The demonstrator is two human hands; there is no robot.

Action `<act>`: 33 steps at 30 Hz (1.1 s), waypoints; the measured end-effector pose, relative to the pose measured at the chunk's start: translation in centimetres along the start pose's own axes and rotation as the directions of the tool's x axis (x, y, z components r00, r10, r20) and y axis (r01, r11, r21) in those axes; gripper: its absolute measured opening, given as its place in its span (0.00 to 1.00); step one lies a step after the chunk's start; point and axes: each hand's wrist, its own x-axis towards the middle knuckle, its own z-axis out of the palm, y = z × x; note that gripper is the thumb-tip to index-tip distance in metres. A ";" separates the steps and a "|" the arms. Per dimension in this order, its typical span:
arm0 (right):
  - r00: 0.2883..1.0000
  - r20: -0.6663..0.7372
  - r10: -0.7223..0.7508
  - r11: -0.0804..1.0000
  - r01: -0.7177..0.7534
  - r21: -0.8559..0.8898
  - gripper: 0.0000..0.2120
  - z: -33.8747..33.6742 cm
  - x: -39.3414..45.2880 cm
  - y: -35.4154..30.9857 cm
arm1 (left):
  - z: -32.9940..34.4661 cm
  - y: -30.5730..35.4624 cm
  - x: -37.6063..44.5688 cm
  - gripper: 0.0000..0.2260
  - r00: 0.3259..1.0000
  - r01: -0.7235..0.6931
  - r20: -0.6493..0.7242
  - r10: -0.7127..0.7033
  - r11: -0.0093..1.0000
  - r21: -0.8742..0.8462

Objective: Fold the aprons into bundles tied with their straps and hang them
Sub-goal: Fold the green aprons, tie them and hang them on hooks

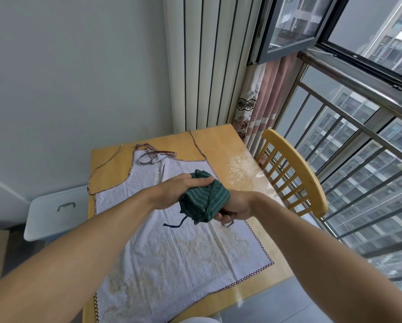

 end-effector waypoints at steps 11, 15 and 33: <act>0.909 -0.398 0.126 0.917 -0.260 -0.302 0.12 -3.2 -0.9 -5.8 | -2.2 -1.7 0.1 0.23 0.987 0.097 -0.154 -0.049 0.944 0.316; 0.874 -0.478 0.088 0.914 -0.262 -0.309 0.12 -2.2 -0.9 -6.8 | -2.0 -3.5 0.6 0.24 0.953 0.172 -0.300 -0.039 0.886 0.431; 0.479 -0.859 -0.181 0.933 0.361 0.005 0.08 6.3 0.6 -2.4 | 1.4 -3.8 1.8 0.34 0.651 -0.132 -0.743 -0.156 0.940 -0.314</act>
